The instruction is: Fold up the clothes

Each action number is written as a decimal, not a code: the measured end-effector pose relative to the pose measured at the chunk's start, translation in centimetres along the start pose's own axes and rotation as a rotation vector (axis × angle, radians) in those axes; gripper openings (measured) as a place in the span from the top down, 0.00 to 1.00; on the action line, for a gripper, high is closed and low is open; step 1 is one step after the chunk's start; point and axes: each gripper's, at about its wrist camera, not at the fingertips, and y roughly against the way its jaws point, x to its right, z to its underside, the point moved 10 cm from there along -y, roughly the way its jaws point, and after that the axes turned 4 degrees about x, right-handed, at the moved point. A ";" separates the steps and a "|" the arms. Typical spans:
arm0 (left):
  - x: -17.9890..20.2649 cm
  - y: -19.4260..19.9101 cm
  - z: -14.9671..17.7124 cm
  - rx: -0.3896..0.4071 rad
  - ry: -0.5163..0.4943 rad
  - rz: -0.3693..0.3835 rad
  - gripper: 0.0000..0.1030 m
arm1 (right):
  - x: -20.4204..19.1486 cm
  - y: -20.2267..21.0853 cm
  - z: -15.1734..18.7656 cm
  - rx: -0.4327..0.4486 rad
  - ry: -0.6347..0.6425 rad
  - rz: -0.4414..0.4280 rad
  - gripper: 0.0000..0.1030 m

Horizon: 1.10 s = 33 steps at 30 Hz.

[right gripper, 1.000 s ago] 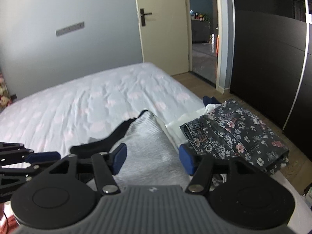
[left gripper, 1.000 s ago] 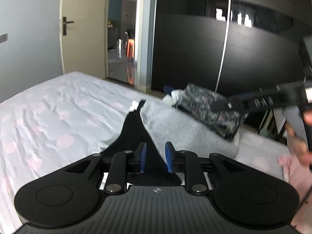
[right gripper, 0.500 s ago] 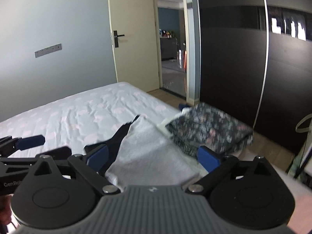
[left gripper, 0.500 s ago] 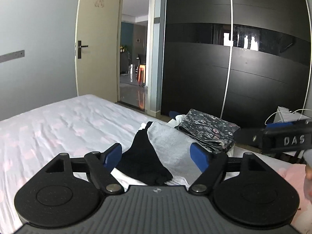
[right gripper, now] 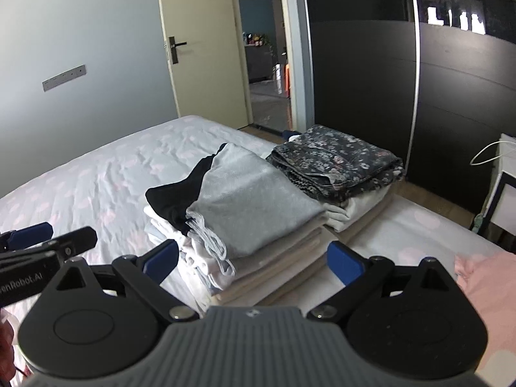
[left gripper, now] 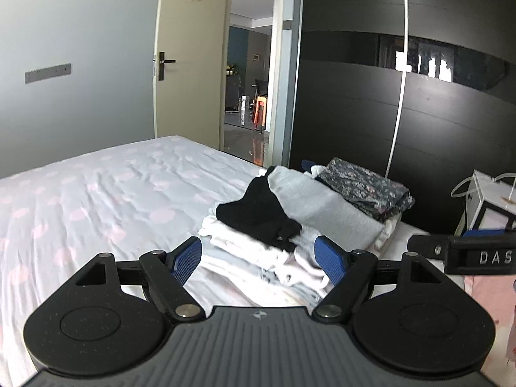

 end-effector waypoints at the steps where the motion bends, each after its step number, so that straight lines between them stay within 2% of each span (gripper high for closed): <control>1: 0.0 0.1 0.4 -0.005 0.007 -0.001 0.26 | -0.1 0.3 0.4 0.000 0.002 0.001 0.04; 8: -0.3 1.0 1.8 -0.017 0.061 -0.002 0.26 | -1.3 1.4 2.3 -0.007 0.030 -0.007 0.04; 24: -0.7 1.7 1.8 0.001 0.100 -0.023 0.26 | -2.5 1.7 2.9 0.002 0.039 0.007 0.04; 33: -1.3 2.2 1.7 0.006 0.130 -0.028 0.26 | -3.1 2.4 2.7 0.038 0.036 0.010 0.04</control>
